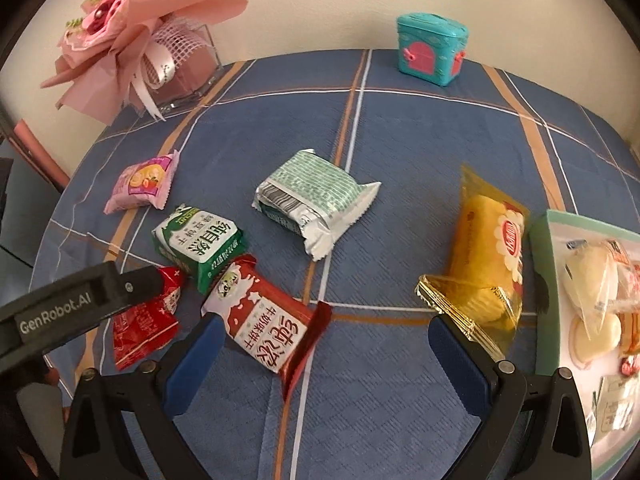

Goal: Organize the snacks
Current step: 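Move left tool toward the red Rolls Kiss packet while right tool approaches the milk biscuit packet, then close right tool on the white-and-red milk biscuit packet while left tool closes on the red packet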

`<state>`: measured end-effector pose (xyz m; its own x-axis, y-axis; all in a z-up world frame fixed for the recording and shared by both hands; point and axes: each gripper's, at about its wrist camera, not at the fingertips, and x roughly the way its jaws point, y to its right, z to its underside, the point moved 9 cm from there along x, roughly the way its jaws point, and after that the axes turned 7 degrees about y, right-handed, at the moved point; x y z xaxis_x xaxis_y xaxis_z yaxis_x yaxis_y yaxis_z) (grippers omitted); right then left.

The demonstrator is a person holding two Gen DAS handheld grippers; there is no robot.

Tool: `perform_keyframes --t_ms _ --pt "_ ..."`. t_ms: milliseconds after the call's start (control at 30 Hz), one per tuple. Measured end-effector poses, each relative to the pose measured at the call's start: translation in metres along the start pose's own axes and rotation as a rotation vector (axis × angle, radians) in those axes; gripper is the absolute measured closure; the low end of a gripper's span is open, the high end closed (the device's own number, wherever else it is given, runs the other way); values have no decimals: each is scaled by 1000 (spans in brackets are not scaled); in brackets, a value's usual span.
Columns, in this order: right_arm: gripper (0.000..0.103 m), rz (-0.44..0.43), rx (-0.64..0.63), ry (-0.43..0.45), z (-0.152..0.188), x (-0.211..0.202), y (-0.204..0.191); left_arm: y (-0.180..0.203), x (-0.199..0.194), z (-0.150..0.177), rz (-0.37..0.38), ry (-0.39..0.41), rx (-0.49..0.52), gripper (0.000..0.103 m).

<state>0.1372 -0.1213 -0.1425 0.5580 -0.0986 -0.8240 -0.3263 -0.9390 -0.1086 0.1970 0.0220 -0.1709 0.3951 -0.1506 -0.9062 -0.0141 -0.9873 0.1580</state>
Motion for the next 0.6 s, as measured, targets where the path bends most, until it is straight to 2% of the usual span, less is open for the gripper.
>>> perform_keyframes --t_ms 300,600 --pt "0 -10 -78 -8 1 16 -20 -15 6 -3 11 -16 -32 4" --pt "0 -18 -70 -13 4 31 -30 -23 13 -2 16 -27 -51 4"
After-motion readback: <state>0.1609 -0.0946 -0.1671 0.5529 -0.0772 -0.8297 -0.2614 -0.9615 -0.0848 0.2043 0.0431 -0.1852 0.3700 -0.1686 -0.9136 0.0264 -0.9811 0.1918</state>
